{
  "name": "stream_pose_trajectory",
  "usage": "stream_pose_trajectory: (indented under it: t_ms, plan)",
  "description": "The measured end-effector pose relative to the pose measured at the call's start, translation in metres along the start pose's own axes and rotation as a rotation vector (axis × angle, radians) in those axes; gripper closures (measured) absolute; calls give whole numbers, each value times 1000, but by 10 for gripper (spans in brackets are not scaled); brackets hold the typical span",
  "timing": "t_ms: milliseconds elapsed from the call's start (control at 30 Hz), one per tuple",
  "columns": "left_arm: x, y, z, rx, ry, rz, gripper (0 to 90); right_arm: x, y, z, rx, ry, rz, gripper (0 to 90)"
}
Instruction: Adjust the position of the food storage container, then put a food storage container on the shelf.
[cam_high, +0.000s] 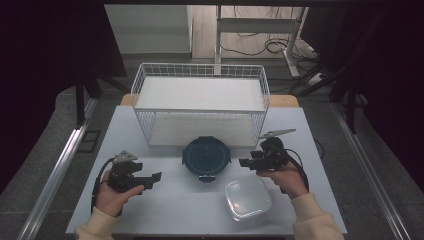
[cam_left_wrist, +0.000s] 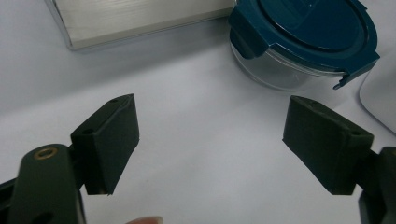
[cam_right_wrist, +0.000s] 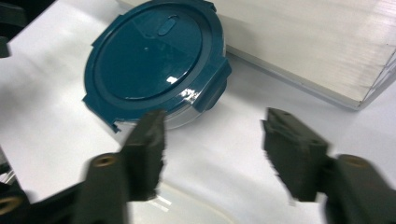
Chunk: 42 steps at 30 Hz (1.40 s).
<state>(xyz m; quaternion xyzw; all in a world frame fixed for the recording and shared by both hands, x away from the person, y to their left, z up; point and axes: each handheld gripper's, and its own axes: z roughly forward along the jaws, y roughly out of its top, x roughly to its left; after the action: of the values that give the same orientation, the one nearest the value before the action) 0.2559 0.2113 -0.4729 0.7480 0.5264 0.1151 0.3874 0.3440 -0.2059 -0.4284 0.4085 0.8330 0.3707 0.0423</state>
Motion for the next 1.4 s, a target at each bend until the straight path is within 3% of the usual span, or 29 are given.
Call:
stream_pose_trajectory:
  t_ms: [100, 200, 433, 567, 767, 867, 967, 1100, 1133, 1267, 1400]
  plan:
    - [1, 0, 0, -7, 3, -11, 172, -1, -5, -6, -27, 22, 23, 243]
    - [2, 0, -1, -14, -3, -20, 170, 0, -8, -10, -46, 6, 25, 188]
    - [0, 1, 0, -13, -11, -18, 168, 3, -12, -10, -64, 32, 13, 183]
    - [-3, 2, -2, -33, 3, -58, 142, 2, -11, -9, -81, 51, 16, 182]
    - [-7, 10, 0, -58, -42, -74, 110, 0, -10, -9, -70, 69, 22, 175]
    - [-16, 21, 3, -64, -81, -71, 102, -1, -10, -7, -65, 69, 46, 174]
    - [-18, 27, 6, -63, -106, -85, 99, -1, -8, -7, -61, 75, 53, 175]
    - [-20, 42, 18, -39, -186, -132, 100, 3, 1, 1, -33, 108, 75, 173]
    - [-20, 42, 18, -39, -186, -132, 101, 3, 1, 1, -33, 108, 75, 173]
    - [-17, 52, 31, -21, -220, -161, 106, 9, 13, 17, 13, 101, 82, 172]
    - [-15, 57, 44, 1, -237, -184, 117, 7, 20, 34, 39, 89, 107, 172]
